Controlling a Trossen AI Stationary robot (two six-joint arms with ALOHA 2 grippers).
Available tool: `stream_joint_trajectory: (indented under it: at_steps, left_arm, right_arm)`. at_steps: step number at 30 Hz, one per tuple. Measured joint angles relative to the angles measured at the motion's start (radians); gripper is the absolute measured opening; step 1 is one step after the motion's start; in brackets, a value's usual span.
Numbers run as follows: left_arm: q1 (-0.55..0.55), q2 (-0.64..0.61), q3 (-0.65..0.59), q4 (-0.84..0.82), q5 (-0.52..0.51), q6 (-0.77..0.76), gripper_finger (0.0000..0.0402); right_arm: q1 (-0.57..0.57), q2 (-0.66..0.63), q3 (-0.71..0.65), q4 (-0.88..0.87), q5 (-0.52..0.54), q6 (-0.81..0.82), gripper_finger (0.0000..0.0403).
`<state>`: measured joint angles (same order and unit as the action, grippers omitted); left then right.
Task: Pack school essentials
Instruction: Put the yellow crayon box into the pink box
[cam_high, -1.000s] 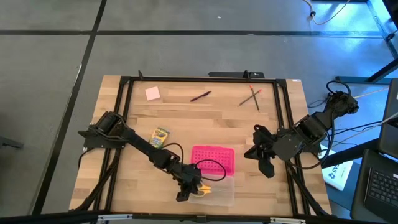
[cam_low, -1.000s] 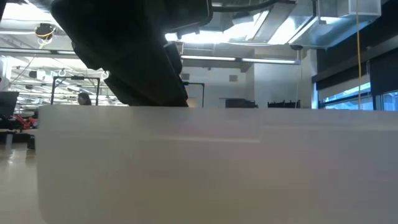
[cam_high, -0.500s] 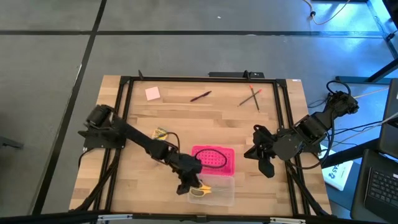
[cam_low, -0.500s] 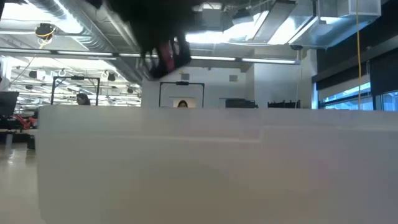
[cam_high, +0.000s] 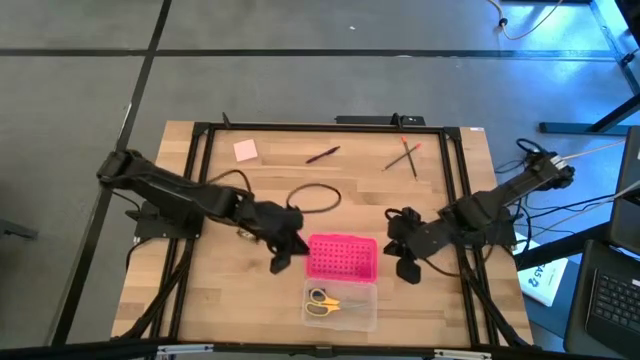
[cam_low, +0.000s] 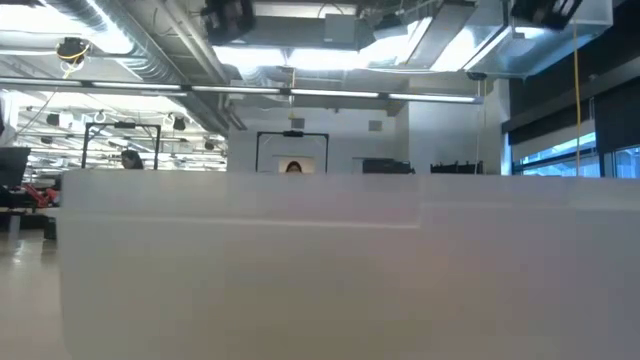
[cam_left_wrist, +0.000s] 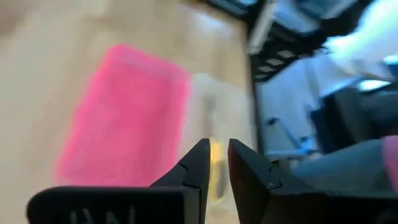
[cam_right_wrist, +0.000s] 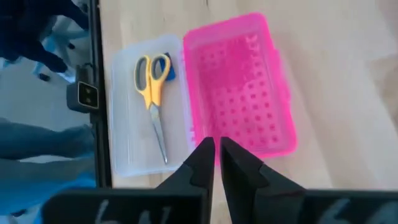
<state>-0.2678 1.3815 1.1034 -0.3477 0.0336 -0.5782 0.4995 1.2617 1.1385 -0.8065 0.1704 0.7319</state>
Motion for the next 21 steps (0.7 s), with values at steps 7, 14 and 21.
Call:
stream_joint_trajectory:
  at_steps: [7, 14, 21]
  left_arm:
    - [0.038, -0.058, 0.000, -0.277, -0.136, -0.204, 0.0046]
    - [0.065, -0.050, -0.001, -0.444, -0.136, -0.366, 0.0046]
    - [0.073, -0.051, -0.001, -0.487, -0.137, -0.433, 0.0046]
  right_arm:
    - [-0.144, 0.001, -0.176, 0.169, -0.198, -0.134, 0.0030]
    - [-0.290, 0.050, -0.330, 0.458, -0.394, -0.284, 0.0030]
    - [-0.369, 0.213, -0.357, 0.496, -0.514, -0.413, 0.0030]
